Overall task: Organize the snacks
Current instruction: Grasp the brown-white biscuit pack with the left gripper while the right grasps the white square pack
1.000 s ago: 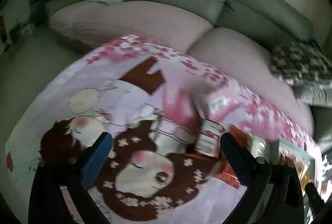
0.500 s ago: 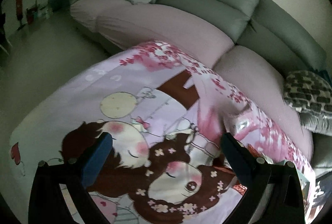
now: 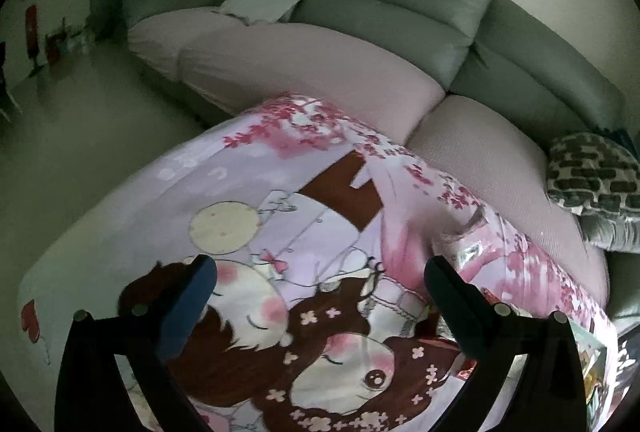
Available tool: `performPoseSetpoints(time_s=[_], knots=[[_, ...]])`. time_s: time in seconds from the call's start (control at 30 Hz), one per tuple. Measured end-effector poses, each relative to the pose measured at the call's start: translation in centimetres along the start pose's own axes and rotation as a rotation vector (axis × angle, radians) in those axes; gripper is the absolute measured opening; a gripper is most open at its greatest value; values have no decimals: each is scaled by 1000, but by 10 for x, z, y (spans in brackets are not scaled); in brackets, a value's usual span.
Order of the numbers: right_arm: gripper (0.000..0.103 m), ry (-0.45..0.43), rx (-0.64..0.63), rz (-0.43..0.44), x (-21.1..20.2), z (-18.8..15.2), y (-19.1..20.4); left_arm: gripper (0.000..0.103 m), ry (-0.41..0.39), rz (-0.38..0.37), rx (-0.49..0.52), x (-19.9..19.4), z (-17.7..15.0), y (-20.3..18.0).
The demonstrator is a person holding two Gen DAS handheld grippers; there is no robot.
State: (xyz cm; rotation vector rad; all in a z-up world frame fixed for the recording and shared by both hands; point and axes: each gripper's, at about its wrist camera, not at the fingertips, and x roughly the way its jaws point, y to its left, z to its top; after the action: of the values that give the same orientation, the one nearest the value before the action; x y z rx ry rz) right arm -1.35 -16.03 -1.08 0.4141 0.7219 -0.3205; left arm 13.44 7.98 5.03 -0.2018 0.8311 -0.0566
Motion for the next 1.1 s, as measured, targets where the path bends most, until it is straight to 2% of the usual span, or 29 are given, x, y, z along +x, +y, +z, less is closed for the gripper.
performPoseSetpoints(time_s=[0.3,0.4,0.5,0.63,0.73,0.9,0.97,1.03,1.1], knots=[[103,12,2,35,5,2,1,103,38,-48,123,10,-7,-31],[101,14,8,46,6,4,-1,103,57,-86,126,15,-9,-36],[97,22,13,40,10,8,-3,103,74,-134,115,20,-10,-38],[92,48,74,82,16,15,-8,103,92,-115,158,27,-15,-44],[87,67,64,84,19,25,-5,103,115,-169,142,32,-15,-44],[83,146,52,113,32,45,1,102,139,-204,179,37,-17,-55],[81,172,49,103,37,52,4,100,161,-216,204,42,-21,-62],[79,204,54,86,43,58,4,91,175,-219,225,46,-24,-67],[75,224,51,80,49,63,4,90,190,-219,246,50,-28,-72]])
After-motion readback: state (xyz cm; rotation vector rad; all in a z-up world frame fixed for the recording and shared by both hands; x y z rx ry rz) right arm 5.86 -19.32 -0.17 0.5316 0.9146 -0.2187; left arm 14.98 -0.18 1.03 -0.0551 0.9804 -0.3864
